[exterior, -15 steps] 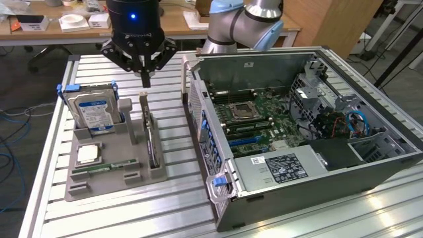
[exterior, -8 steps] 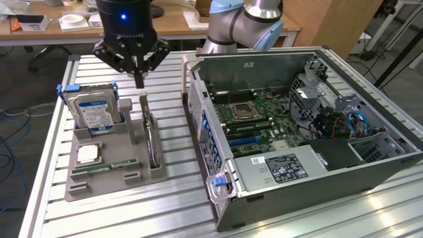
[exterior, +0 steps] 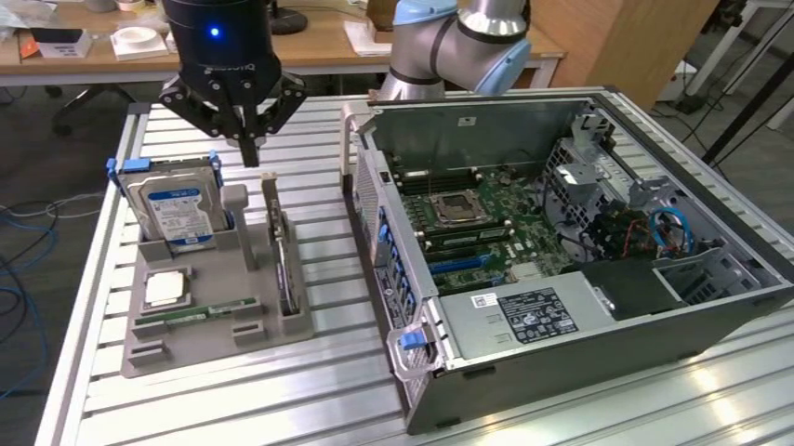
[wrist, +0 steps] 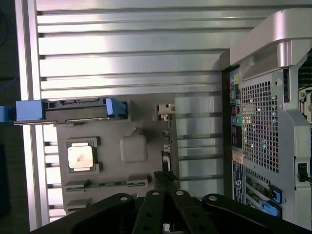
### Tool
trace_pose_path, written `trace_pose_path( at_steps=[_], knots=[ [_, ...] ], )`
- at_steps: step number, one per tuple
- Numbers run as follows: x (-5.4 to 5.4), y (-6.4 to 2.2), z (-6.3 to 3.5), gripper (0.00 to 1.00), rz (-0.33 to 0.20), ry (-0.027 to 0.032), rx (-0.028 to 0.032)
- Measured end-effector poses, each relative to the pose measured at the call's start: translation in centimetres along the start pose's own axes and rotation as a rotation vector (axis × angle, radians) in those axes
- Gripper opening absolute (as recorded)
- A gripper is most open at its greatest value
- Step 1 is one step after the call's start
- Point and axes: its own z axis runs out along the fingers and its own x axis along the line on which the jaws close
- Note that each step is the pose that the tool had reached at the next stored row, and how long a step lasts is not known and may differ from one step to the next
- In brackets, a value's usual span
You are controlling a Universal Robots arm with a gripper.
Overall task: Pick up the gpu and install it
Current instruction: 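Reach for the gpu, then pick up the gpu and move the gpu toward the slot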
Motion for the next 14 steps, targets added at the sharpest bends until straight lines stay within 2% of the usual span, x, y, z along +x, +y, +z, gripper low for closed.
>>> trace_pose_path(
  at_steps=[12,13,14],
  knots=[
    [0.00,0.00,-0.01,0.11,0.000,0.0001,0.0000],
    [0.00,0.00,-0.01,0.11,0.000,0.0001,0.0001],
    [0.00,0.00,-0.01,0.16,0.000,0.0001,0.0000]
  ],
)
